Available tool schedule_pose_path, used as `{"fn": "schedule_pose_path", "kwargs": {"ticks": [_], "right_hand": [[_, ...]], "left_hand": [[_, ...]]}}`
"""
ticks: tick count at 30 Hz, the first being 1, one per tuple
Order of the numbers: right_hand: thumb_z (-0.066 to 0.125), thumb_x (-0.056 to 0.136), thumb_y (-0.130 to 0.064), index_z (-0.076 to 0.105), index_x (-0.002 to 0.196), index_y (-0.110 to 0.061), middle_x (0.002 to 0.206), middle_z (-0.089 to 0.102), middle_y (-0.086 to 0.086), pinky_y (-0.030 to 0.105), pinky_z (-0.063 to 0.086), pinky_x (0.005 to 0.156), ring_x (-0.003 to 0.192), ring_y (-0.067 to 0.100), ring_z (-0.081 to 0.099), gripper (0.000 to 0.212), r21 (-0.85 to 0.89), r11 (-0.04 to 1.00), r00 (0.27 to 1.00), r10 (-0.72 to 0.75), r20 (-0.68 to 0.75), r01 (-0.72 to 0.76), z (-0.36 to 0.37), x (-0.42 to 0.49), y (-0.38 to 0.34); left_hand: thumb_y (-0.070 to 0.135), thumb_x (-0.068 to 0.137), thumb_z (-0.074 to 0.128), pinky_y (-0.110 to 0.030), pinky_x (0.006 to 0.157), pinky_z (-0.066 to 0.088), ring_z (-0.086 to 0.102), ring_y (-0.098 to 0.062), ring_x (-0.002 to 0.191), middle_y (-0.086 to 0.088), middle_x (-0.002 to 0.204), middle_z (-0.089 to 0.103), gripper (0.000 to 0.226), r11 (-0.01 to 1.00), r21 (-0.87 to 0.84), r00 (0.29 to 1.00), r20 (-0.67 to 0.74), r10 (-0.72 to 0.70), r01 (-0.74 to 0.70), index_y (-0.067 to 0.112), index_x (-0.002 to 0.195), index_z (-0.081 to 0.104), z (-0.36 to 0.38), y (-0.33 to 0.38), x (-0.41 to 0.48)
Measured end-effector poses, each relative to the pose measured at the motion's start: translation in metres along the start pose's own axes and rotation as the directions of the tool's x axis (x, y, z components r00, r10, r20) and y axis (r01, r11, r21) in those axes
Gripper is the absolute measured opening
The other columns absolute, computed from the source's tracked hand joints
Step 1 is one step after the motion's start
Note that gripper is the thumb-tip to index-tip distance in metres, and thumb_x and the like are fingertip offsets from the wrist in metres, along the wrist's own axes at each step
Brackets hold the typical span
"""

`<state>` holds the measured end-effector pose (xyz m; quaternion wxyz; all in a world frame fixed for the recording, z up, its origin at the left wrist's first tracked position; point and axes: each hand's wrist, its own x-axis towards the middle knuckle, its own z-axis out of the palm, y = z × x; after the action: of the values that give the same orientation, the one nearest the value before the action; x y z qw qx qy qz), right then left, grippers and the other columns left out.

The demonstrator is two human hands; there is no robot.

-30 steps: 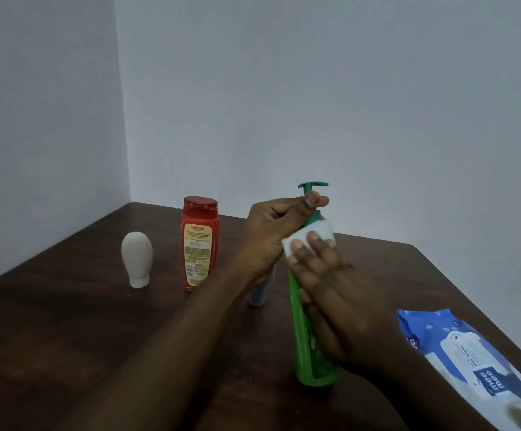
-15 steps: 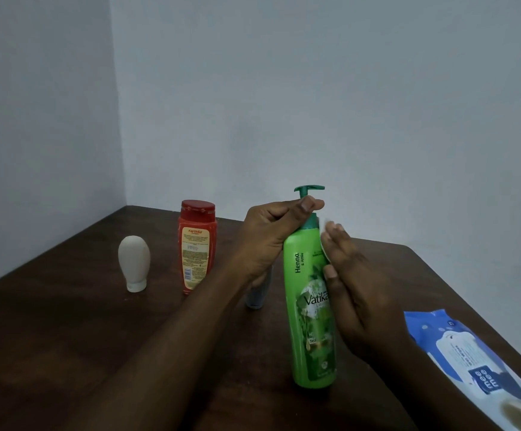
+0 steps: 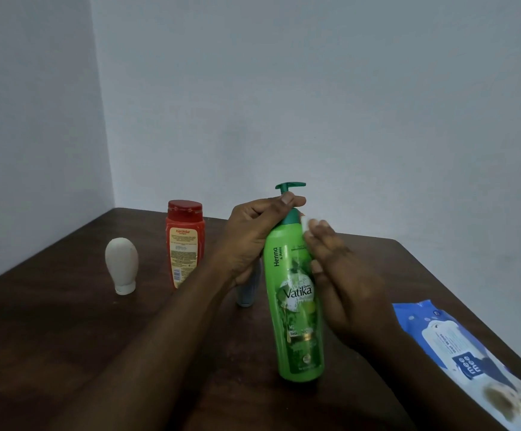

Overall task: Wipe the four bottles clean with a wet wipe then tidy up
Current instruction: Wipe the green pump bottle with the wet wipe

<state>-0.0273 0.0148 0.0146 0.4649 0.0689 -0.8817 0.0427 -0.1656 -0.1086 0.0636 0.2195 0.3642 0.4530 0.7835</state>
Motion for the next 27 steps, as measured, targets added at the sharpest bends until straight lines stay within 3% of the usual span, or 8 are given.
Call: {"fn": "schedule_pose_path", "kwargs": {"ticks": [2,5,9,14,18,22,25,27], "right_hand": [[0.043,0.104,-0.015,0.05,0.147,-0.002,0.158,0.044,0.007,0.049,0.042,0.117,0.15,0.02,0.038,0.045,0.088,0.992,0.996,0.089,-0.026,-0.087,0.0,0.0,0.004],[0.044,0.104,-0.014,0.05,0.147,-0.001,0.158,0.044,0.009,0.049,0.043,0.116,0.149,0.021,0.039,0.045,0.092,0.994,0.998,0.056,-0.024,-0.053,0.0,-0.003,0.002],[0.051,0.099,-0.008,0.055,0.141,0.004,0.155,0.047,0.016,0.051,0.04,0.117,0.15,0.03,0.037,0.044,-0.012,0.977,0.974,-0.212,0.076,0.213,-0.001,-0.002,-0.01],[0.048,0.101,-0.015,0.055,0.143,0.0,0.155,0.047,0.015,0.052,0.036,0.119,0.151,0.029,0.035,0.045,-0.073,0.875,0.851,-0.442,0.282,0.479,0.001,-0.005,-0.019],[0.052,0.097,-0.01,0.051,0.144,0.003,0.157,0.043,0.016,0.051,0.035,0.12,0.152,0.03,0.034,0.049,-0.103,0.959,0.961,-0.252,0.114,0.263,0.0,0.0,-0.011],[0.042,0.105,-0.015,0.046,0.149,-0.001,0.16,0.041,0.009,0.049,0.04,0.117,0.151,0.023,0.036,0.047,0.091,0.995,0.999,0.033,-0.019,-0.031,0.0,0.0,-0.001],[0.042,0.105,-0.016,0.049,0.148,-0.001,0.158,0.044,0.007,0.049,0.042,0.116,0.148,0.021,0.041,0.046,0.154,0.984,0.992,0.101,-0.078,-0.088,0.001,-0.002,-0.004],[0.043,0.103,-0.012,0.05,0.145,0.003,0.157,0.045,0.012,0.047,0.04,0.118,0.149,0.024,0.04,0.045,0.089,0.996,0.996,0.039,-0.081,-0.032,0.0,0.0,-0.01]], "left_hand": [[0.041,0.085,0.07,-0.027,0.069,0.059,0.071,-0.015,0.076,-0.01,0.09,0.077,0.037,1.0,0.0,1.0,0.005,0.006,-0.006,0.01,0.103,0.081,0.001,0.0,-0.001],[0.044,0.084,0.071,-0.03,0.073,0.059,0.072,-0.018,0.079,-0.011,0.093,0.077,0.039,1.0,-0.016,1.0,0.018,0.012,-0.012,0.012,0.103,0.081,0.0,-0.001,-0.002],[0.047,0.073,0.078,-0.031,0.077,0.06,0.072,-0.02,0.082,-0.012,0.093,0.077,0.047,0.999,-0.037,1.0,0.014,0.014,-0.014,0.011,0.104,0.081,-0.004,-0.002,0.001],[0.046,0.074,0.077,-0.033,0.074,0.061,0.073,-0.022,0.083,-0.014,0.092,0.076,0.046,0.999,-0.035,1.0,0.013,-0.008,0.008,0.012,0.103,0.081,-0.004,0.0,-0.001],[0.042,0.078,0.076,-0.031,0.075,0.06,0.072,-0.021,0.08,-0.013,0.092,0.077,0.041,0.999,-0.036,1.0,0.02,0.004,-0.003,0.01,0.103,0.081,-0.002,0.0,-0.001],[0.037,0.082,0.071,-0.027,0.07,0.059,0.071,-0.016,0.075,-0.01,0.089,0.076,0.039,1.0,-0.029,1.0,0.019,0.011,-0.011,0.007,0.106,0.079,0.0,0.001,-0.004],[0.041,0.085,0.067,-0.027,0.07,0.058,0.07,-0.016,0.074,-0.009,0.088,0.075,0.041,1.0,-0.025,0.999,0.033,0.018,-0.017,0.007,0.105,0.078,0.003,0.002,-0.005],[0.049,0.084,0.064,-0.026,0.068,0.058,0.069,-0.014,0.071,-0.006,0.084,0.075,0.044,1.0,-0.021,1.0,0.02,0.006,-0.005,0.011,0.099,0.081,0.007,0.003,-0.007]]}}
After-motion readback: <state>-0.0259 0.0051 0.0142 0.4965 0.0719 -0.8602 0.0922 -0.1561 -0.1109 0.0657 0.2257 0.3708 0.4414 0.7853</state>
